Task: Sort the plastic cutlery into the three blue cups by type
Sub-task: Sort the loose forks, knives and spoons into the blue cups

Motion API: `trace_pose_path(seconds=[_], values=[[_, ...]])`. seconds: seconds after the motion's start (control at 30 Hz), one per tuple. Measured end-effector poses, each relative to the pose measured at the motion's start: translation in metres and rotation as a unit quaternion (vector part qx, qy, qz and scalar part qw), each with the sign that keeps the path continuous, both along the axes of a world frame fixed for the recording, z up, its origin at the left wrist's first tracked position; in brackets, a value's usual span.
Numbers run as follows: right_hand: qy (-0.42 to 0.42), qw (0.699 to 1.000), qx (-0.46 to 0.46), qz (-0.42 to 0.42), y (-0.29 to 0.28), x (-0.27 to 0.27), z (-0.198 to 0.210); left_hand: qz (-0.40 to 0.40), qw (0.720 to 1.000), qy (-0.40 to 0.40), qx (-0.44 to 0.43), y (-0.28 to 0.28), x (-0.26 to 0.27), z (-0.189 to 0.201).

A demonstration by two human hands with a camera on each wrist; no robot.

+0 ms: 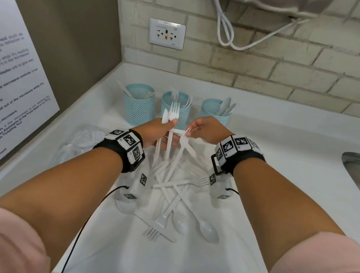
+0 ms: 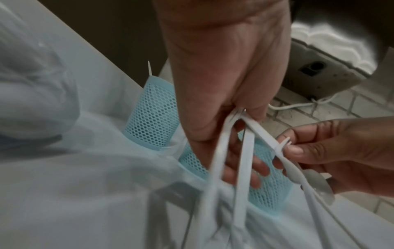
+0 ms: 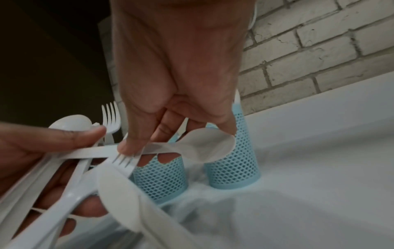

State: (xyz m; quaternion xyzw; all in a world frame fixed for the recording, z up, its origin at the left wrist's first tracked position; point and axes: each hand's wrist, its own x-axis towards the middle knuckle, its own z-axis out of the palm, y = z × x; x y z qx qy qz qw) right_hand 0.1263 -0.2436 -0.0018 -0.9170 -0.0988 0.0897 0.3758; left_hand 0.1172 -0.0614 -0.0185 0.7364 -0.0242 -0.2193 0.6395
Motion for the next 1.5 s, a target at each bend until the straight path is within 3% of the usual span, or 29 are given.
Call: trace_pose_path(seconds=[0.4, 0.57, 0.77, 0.93, 1.23, 1.5], values=[[-0.027, 0.996, 0.077, -0.032, 0.029, 0.01, 0.015, 0.012, 0.991, -0.039, -0.124, 0.001, -0.007, 0.004], [-0.039, 0.993, 0.111, -0.029, 0.028, 0.007, 0.015, 0.025, 0.991, -0.059, -0.12, 0.0, -0.004, 0.002], [0.047, 0.979, 0.191, -0.059, 0.015, 0.005, 0.012, 0.065, 0.988, -0.046, -0.131, 0.004, -0.001, -0.002], [0.132, 0.946, 0.271, -0.116, 0.015, 0.001, 0.018, 0.069, 0.99, -0.038, -0.114, 0.003, -0.002, -0.006], [0.145, 0.943, 0.266, -0.135, 0.017, -0.004, 0.015, 0.086, 0.991, -0.033, -0.096, -0.002, -0.006, -0.007], [0.111, 0.978, 0.139, -0.11, 0.02, -0.008, 0.012, 0.07, 0.988, -0.037, -0.136, -0.007, -0.01, -0.004]])
